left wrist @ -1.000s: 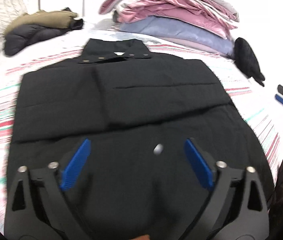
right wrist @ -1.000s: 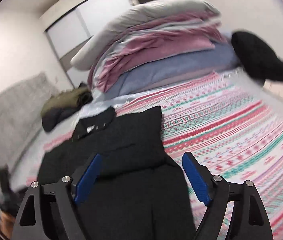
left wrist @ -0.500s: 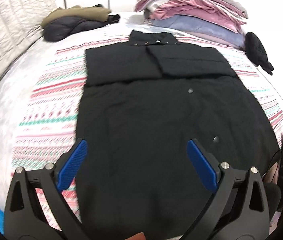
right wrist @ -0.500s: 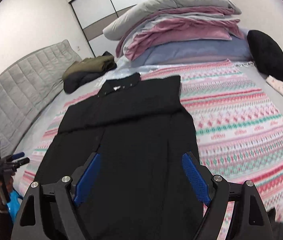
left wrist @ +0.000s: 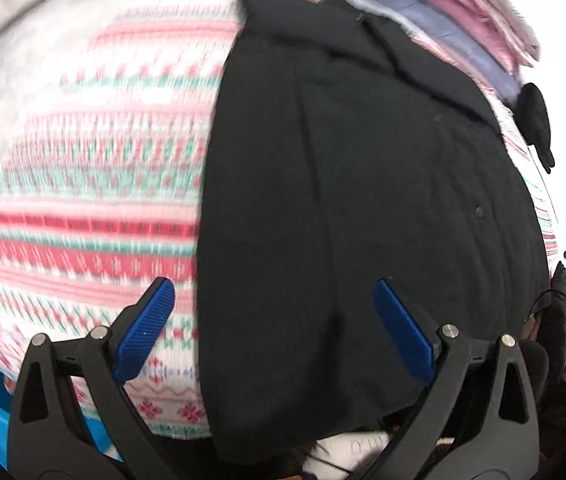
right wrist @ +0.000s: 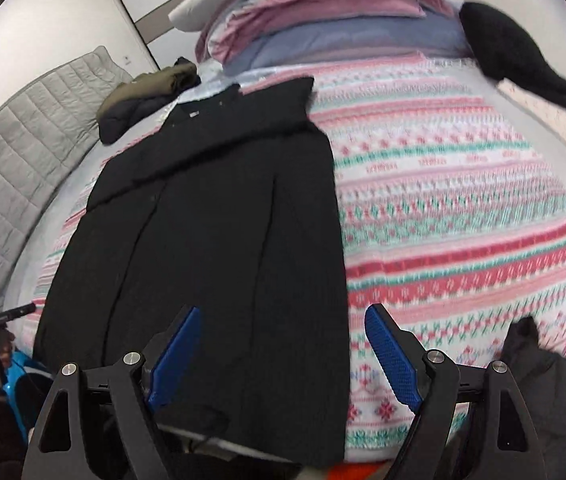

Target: Fold large clothes

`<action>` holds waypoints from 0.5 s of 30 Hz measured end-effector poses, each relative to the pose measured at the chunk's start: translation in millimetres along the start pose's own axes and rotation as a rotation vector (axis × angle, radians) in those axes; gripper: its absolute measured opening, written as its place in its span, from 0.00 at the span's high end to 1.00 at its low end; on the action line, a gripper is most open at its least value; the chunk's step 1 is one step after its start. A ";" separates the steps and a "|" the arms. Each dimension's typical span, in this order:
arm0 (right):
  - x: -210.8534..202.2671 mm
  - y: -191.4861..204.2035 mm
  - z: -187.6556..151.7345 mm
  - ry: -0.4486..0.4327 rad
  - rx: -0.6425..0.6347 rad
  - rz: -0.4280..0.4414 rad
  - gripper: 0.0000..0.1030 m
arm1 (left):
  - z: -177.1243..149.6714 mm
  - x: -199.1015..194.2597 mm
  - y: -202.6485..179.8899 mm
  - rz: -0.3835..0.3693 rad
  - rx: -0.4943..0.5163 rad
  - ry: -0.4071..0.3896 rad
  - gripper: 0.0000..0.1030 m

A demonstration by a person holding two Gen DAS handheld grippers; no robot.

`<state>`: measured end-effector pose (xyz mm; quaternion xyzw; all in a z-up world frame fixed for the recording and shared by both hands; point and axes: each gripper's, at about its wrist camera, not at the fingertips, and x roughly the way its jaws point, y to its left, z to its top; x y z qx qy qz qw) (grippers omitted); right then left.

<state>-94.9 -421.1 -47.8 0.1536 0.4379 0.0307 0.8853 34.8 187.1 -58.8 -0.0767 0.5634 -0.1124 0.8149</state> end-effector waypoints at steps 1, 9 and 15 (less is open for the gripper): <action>3.1 -3.7 -3.2 0.012 0.008 0.007 0.18 | -2.8 3.7 3.6 -0.016 -0.011 0.010 0.04; 37.0 -26.4 -20.3 0.110 0.113 0.101 0.18 | -14.3 20.1 15.4 -0.110 -0.067 0.027 0.04; 69.9 -29.6 -26.0 0.156 0.182 0.115 0.16 | -12.1 20.2 15.4 -0.169 -0.049 0.032 0.09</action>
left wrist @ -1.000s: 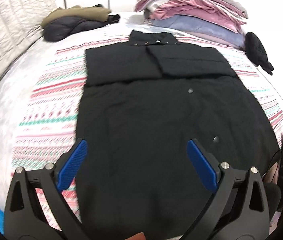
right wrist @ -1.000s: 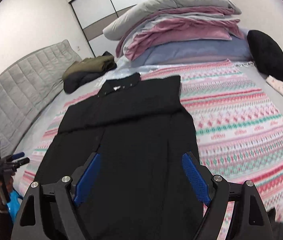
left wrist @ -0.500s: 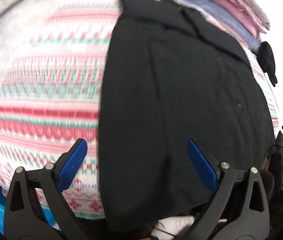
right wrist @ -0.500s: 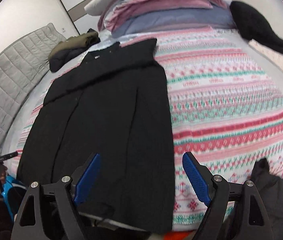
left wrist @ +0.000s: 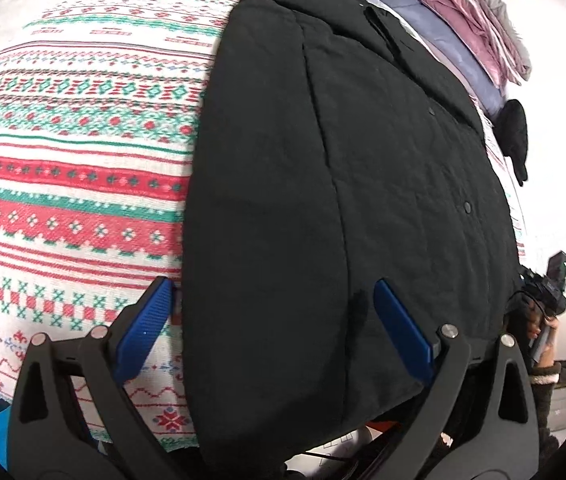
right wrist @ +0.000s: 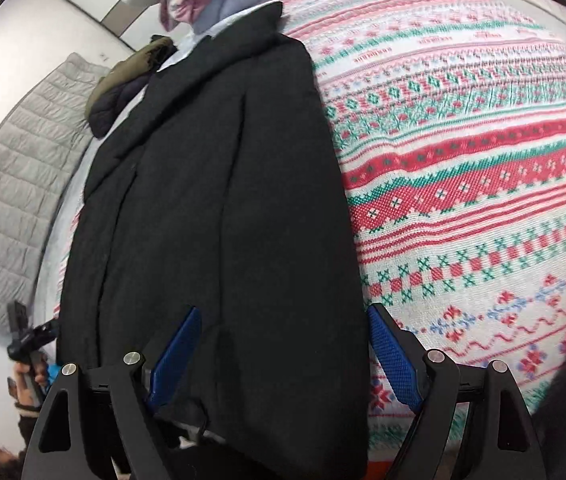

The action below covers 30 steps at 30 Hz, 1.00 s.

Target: Fold large clothes

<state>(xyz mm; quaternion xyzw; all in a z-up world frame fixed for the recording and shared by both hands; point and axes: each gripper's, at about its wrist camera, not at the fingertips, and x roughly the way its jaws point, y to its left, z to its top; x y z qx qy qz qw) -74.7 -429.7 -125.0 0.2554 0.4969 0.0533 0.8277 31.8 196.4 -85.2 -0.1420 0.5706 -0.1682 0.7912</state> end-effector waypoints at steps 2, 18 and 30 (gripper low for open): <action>1.2 2.9 1.8 -0.035 0.012 0.024 0.17 | 0.6 -0.2 -3.9 -0.052 0.008 -0.002 0.19; 11.3 37.1 9.2 -0.050 0.090 0.299 0.84 | 1.4 -10.4 -25.7 -0.196 -0.128 -0.111 0.84; -98.5 146.3 41.9 -0.408 -0.130 0.529 0.86 | 20.2 -156.5 -91.1 -0.314 0.063 -0.547 0.87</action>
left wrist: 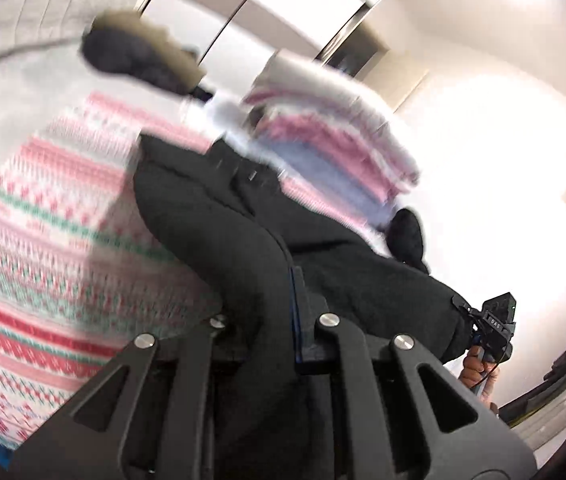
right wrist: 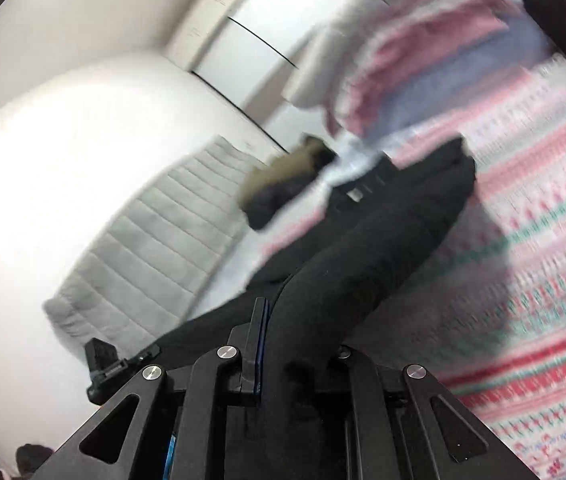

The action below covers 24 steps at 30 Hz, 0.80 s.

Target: Fold large clothes

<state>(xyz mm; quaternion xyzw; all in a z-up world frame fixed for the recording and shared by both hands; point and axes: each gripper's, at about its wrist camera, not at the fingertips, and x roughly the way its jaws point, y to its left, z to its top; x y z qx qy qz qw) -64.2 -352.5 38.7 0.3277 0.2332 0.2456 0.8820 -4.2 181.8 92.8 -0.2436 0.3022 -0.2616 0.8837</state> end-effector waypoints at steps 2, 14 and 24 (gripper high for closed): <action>-11.2 23.2 -1.0 -0.036 -0.045 0.048 0.86 | 5.2 -25.5 -3.4 -0.021 0.026 -0.048 0.87; -92.9 106.0 6.4 -0.122 -0.112 0.026 0.86 | 24.0 -117.6 -20.2 -0.079 0.058 -0.176 0.84; 17.0 5.9 36.7 -0.084 0.108 -0.322 0.86 | 55.4 25.8 70.1 0.220 -0.177 0.008 0.81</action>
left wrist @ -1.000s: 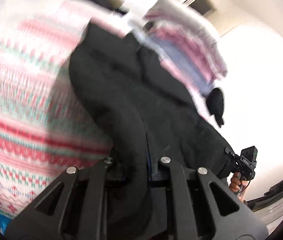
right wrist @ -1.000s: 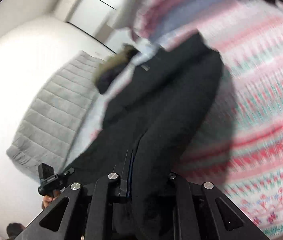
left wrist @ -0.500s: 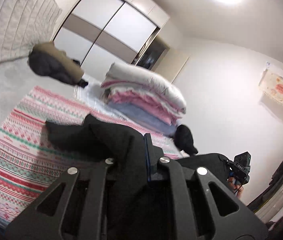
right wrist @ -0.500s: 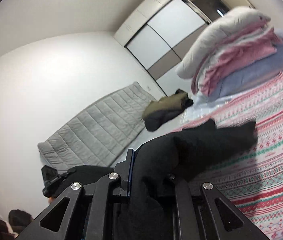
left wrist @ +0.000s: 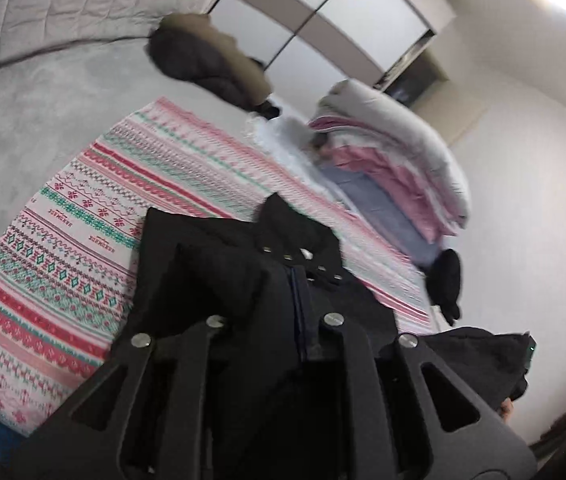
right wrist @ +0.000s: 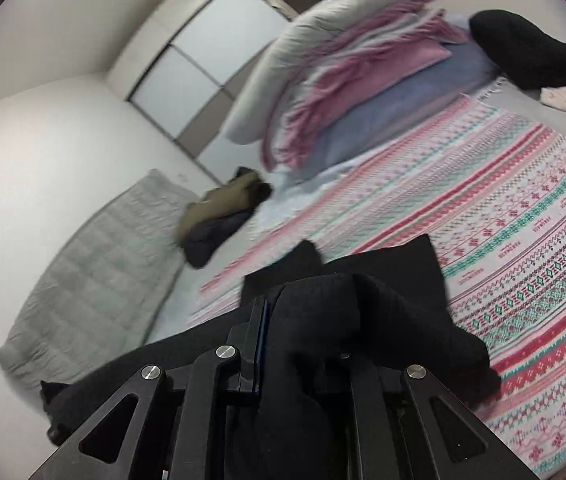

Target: Fold large clothes

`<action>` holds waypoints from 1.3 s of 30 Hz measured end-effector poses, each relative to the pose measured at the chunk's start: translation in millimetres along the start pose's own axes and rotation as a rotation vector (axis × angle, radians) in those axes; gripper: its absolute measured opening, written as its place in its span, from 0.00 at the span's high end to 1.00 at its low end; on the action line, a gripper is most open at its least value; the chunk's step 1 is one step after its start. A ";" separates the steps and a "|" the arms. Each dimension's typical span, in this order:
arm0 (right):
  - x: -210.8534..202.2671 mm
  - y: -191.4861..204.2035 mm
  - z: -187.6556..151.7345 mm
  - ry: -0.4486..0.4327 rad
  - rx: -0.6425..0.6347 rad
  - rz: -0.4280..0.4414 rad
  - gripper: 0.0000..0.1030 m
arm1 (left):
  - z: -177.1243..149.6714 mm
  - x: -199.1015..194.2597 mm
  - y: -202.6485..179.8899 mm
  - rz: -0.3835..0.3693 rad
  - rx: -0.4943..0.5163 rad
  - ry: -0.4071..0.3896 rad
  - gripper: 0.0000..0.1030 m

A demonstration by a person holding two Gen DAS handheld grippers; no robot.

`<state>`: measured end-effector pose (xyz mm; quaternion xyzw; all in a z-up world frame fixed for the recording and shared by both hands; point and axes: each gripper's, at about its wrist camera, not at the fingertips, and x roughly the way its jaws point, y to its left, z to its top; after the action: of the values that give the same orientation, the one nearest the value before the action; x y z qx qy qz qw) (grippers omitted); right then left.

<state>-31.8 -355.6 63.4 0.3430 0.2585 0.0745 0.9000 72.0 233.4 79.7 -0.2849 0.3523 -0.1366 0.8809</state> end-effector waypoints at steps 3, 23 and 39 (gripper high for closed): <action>41.0 -14.9 10.1 0.031 0.056 -0.054 0.85 | 9.4 45.9 2.4 0.059 -0.011 0.031 0.80; 199.9 -113.8 -0.6 0.139 0.139 -0.187 0.51 | 6.9 163.3 62.5 0.098 0.036 0.012 0.47; 104.4 -77.4 19.7 0.191 -0.052 -0.340 0.36 | 14.4 83.6 52.3 0.229 0.117 0.042 0.25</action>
<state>64.3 -392.8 -18.2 0.2623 0.3952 -0.0399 0.8795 143.9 244.2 11.5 -0.1880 0.3923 -0.0615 0.8983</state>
